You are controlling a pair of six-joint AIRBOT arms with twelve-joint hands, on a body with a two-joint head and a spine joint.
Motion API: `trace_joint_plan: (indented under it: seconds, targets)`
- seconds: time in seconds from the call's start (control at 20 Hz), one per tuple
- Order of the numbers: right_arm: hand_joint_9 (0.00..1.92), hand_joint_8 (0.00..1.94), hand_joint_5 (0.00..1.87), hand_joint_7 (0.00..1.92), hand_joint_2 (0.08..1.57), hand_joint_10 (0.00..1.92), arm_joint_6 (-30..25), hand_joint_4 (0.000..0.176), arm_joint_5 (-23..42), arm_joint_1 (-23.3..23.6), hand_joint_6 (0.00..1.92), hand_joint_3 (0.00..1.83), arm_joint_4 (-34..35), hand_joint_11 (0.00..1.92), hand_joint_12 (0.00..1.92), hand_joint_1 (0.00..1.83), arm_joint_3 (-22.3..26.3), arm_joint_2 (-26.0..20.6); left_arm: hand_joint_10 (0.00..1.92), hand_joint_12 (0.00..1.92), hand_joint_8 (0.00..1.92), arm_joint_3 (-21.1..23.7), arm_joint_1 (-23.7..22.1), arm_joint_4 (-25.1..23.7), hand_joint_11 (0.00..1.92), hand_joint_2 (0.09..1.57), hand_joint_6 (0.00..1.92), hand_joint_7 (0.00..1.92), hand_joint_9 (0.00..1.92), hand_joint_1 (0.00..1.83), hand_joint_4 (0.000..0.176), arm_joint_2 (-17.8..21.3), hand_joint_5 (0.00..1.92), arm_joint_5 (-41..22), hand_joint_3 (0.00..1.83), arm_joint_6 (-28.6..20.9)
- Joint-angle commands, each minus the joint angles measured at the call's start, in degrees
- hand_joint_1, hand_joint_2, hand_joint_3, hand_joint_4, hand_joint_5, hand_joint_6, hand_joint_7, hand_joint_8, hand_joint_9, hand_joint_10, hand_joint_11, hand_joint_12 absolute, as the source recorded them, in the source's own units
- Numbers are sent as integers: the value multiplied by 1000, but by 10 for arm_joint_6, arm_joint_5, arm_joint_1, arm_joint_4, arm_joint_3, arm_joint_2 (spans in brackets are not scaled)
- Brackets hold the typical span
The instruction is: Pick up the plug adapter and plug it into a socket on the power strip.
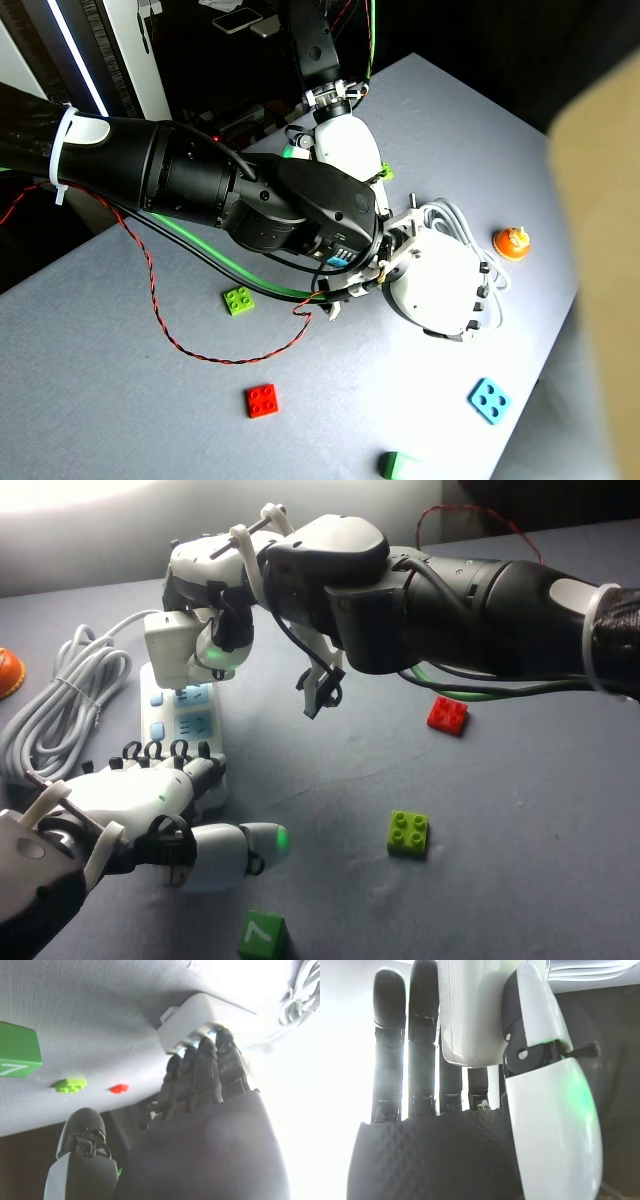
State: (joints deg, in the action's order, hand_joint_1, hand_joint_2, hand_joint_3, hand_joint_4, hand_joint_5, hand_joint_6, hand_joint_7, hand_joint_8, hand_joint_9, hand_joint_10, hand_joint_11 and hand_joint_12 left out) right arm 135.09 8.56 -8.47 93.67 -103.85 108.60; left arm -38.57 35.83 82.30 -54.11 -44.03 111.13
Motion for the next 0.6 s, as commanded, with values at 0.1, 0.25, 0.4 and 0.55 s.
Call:
trace_joint_plan:
  seconds: [0.1, 0.25, 0.4, 0.55]
  targets:
    - [909, 1082, 838, 1017, 1146, 811, 1, 0, 1, 2, 1070, 0, -7, 621, 1315, 1233, -1, 0, 0, 111, 0, -2, -1, -9, 0, 1158, 0, 81, 58, 0, 0, 1, 58, -4, 1, -2]
    - [913, 1095, 855, 1012, 1142, 816, 6, 0, 4, 0, 1041, 0, -7, 635, 1301, 1233, 1, -1, 0, 124, 1, -3, -1, -9, 0, 1151, 2, 70, 53, 0, 0, 1, 44, -4, 0, -2]
    - [891, 1149, 801, 979, 1164, 832, 10, 0, 5, 2, 1119, 2, -7, 630, 1304, 1224, 1, -2, 1, 77, 2, -3, -1, -9, 0, 1154, 2, 48, 39, 0, 0, 2, 22, -4, 1, -1]
    - [907, 1131, 818, 984, 1160, 830, 10, 0, 4, 3, 1106, 0, -7, 651, 1304, 1224, 1, -2, 1, 156, 1, -4, -1, -9, 0, 1156, 0, 70, 61, 0, 0, 2, 46, -4, 0, -1]
